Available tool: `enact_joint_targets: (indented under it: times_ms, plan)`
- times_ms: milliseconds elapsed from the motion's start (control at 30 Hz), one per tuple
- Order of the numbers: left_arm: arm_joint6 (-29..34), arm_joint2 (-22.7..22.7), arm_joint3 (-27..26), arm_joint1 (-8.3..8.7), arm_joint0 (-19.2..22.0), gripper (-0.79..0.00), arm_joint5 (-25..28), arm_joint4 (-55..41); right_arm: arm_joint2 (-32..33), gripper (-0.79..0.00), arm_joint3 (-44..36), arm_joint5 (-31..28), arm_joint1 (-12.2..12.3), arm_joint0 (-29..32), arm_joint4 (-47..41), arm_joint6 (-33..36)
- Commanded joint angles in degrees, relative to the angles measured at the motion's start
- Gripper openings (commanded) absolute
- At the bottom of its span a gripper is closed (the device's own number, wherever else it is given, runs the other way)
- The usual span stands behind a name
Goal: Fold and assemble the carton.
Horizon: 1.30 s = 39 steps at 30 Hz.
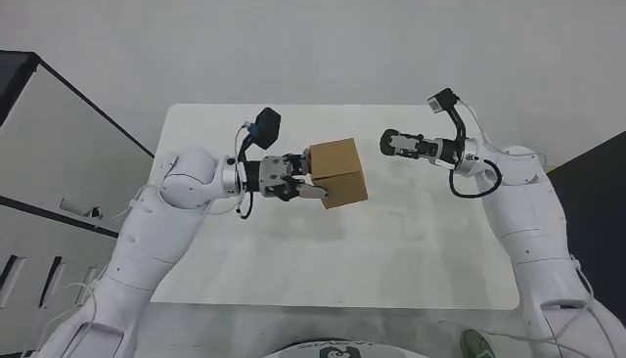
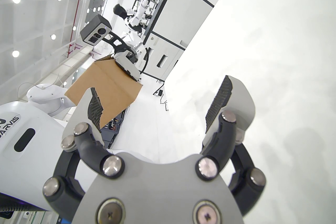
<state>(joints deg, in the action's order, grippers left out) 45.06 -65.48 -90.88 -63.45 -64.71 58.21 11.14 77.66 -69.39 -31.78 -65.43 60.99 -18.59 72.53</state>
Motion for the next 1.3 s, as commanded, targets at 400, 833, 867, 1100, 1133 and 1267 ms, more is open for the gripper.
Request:
enact_joint_targets:
  times_ms: [400,833,867,1100,1133,1267]
  plan:
    - [-13.1,-4.6,-7.8,-0.27,-0.4,-0.785,-0.2,28.5,0.0,0.0,0.0,0.0,0.0,0.0,0.0,0.0]
    - [-60.0,-3.0,-10.9,1.18,-3.4,-0.785,-5.8,86.6,0.0,0.0,0.0,0.0,0.0,0.0,0.0,0.0]
    - [-60.0,-3.0,-10.9,1.18,-3.4,-0.785,-5.8,86.6,0.0,0.0,0.0,0.0,0.0,0.0,0.0,0.0]
    - [-58.8,-2.8,-13.5,1.4,-2.9,-0.785,-9.5,93.1,0.0,0.0,0.0,0.0,0.0,0.0,0.0,0.0]
    - [-59.8,-2.2,-13.9,1.6,-3.4,-0.785,-11.6,97.5,0.0,0.0,0.0,0.0,0.0,0.0,0.0,0.0]
    - [-68.9,-1.2,-13.1,2.96,-4.2,-0.785,-23.7,117.5,0.0,0.0,0.0,0.0,0.0,0.0,0.0,0.0]
